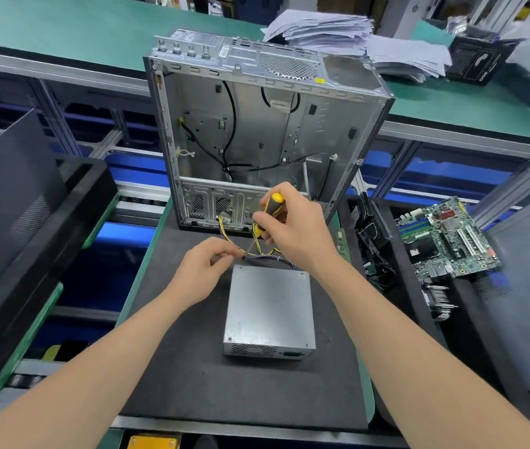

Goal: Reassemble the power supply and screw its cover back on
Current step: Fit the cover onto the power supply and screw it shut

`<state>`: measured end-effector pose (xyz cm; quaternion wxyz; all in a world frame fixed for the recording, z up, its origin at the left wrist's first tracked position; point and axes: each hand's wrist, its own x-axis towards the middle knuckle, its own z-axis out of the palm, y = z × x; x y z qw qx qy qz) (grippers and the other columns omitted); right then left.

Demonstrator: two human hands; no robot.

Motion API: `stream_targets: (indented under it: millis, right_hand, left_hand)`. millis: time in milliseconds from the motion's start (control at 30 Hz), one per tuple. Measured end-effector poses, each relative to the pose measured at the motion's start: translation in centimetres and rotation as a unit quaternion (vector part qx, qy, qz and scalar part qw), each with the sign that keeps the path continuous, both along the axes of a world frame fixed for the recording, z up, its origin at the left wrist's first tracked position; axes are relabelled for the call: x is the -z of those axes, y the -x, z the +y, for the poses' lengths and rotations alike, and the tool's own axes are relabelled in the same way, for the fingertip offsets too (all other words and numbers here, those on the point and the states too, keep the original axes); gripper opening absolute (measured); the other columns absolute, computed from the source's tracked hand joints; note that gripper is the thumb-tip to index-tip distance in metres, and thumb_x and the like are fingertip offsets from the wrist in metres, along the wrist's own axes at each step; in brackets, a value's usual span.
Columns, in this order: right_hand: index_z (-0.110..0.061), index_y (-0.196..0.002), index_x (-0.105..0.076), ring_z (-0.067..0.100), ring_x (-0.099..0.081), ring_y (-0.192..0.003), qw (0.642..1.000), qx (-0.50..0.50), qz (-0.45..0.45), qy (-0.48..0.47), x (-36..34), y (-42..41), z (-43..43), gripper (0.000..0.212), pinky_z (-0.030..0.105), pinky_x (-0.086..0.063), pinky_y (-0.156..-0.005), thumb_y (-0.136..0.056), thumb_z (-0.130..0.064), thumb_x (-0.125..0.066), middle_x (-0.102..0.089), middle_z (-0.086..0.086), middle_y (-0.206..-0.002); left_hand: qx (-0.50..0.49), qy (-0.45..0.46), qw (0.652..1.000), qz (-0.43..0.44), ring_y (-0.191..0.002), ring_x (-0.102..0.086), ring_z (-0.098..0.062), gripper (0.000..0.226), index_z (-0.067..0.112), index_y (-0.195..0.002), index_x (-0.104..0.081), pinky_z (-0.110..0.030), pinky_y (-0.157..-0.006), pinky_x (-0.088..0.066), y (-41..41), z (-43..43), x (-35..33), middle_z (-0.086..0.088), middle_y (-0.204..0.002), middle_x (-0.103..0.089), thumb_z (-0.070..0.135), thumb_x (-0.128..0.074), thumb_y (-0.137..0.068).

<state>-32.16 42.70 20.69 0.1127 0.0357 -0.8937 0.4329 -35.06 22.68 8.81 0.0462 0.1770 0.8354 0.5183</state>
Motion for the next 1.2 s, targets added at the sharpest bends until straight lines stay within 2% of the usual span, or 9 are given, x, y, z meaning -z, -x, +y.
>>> stream_targets:
  millis: [100,300,467,600,800,900,1067,1133,1200]
  right_hand:
    - [-0.022,-0.102,-0.055,0.01,-0.071,-0.057,1.0,-0.013,-0.011,-0.017,0.1,0.3,-0.1,0.018,0.037,-0.063,-0.061,-0.096,-0.024,-0.072,-0.072,-0.003,-0.075]
    - [-0.025,-0.101,-0.055,0.012,-0.07,-0.058,0.999,-0.025,-0.028,-0.024,0.5,0.5,-0.5,0.018,0.039,-0.062,-0.065,-0.096,-0.022,-0.072,-0.071,-0.004,-0.074]
    - [-0.027,-0.103,-0.055,0.01,-0.071,-0.063,0.998,-0.046,-0.027,-0.044,0.5,0.5,-0.5,0.018,0.039,-0.061,-0.068,-0.097,-0.025,-0.072,-0.071,-0.006,-0.076]
    - [-0.028,-0.103,-0.054,0.014,-0.068,-0.067,0.995,-0.074,-0.032,-0.057,0.2,0.5,-0.6,0.018,0.044,-0.06,-0.073,-0.097,-0.024,-0.071,-0.07,-0.005,-0.078]
    - [-0.033,-0.109,-0.055,0.016,-0.064,-0.073,0.977,-0.162,-0.068,-0.12,-1.0,1.0,-0.3,0.024,0.042,-0.057,-0.074,-0.098,-0.015,-0.068,-0.067,-0.004,-0.087]
    - [-0.031,-0.105,-0.055,0.02,-0.063,-0.078,0.97,-0.183,-0.081,-0.136,-1.5,1.0,-0.3,0.023,0.042,-0.056,-0.075,-0.098,-0.012,-0.067,-0.068,-0.001,-0.091]
    - [-0.029,-0.095,-0.06,0.009,-0.064,-0.084,0.945,-0.24,-0.105,-0.195,-2.8,1.3,0.3,0.026,0.027,-0.053,-0.075,-0.093,-0.003,-0.066,-0.07,-0.012,-0.092]
    - [-0.028,-0.091,-0.061,0.009,-0.064,-0.079,0.947,-0.215,-0.106,-0.213,-2.9,1.6,0.1,0.02,0.031,-0.053,-0.071,-0.092,-0.01,-0.07,-0.07,-0.011,-0.086]
    - [-0.027,-0.086,-0.058,0.011,-0.061,-0.074,0.951,-0.169,-0.089,-0.242,-2.8,1.8,-0.6,0.017,0.033,-0.047,-0.063,-0.092,-0.029,-0.075,-0.065,-0.01,-0.075]
  left_hand:
    - [0.033,0.017,0.999,0.001,-0.111,-0.065,-0.01,0.057,0.025,-0.105,-0.075,-0.031,-0.102,-0.051,0.0,-0.3,0.3,0.011,-0.114,-0.07,-0.021,-0.046,-0.088]
    - [0.041,0.032,0.999,0.01,-0.109,-0.062,-0.014,0.063,0.021,-0.104,-0.077,-0.033,-0.101,-0.052,0.2,-0.6,0.4,0.009,-0.115,-0.069,-0.026,-0.041,-0.083]
    - [0.042,0.038,0.998,0.012,-0.103,-0.062,-0.003,0.068,0.026,-0.101,-0.075,-0.028,-0.096,-0.053,0.0,-0.6,0.4,0.012,-0.111,-0.069,-0.026,-0.037,-0.08]
    - [0.042,0.049,0.998,0.023,-0.1,-0.063,-0.005,0.066,0.03,-0.1,-0.073,-0.033,-0.094,-0.053,0.1,-0.8,0.8,0.016,-0.106,-0.068,-0.022,-0.037,-0.081]
    - [0.043,0.029,0.999,0.007,-0.102,-0.068,-0.01,0.064,0.031,-0.1,-0.075,-0.04,-0.096,-0.055,0.0,-0.9,0.9,0.017,-0.106,-0.07,-0.02,-0.041,-0.08]
    - [0.04,0.028,0.999,0.007,-0.102,-0.069,-0.008,0.065,0.033,-0.1,-0.075,-0.042,-0.095,-0.055,-0.1,-1.0,0.9,0.018,-0.106,-0.071,-0.019,-0.042,-0.081]
    - [0.054,0.025,0.998,-0.01,-0.104,-0.068,-0.01,0.06,0.033,-0.099,-0.077,-0.04,-0.097,-0.055,0.2,-1.2,0.4,0.016,-0.108,-0.072,-0.016,-0.046,-0.085]
    - [0.061,0.024,0.998,-0.015,-0.103,-0.069,-0.01,0.048,0.034,-0.099,-0.078,-0.038,-0.096,-0.055,0.4,-1.1,0.1,0.016,-0.108,-0.073,-0.007,-0.053,-0.092]
    - [0.067,0.02,0.997,-0.013,-0.099,-0.069,-0.009,0.032,0.034,-0.097,-0.078,-0.035,-0.092,-0.055,0.5,-1.0,-0.3,0.017,-0.105,-0.073,0.006,-0.064,-0.095]
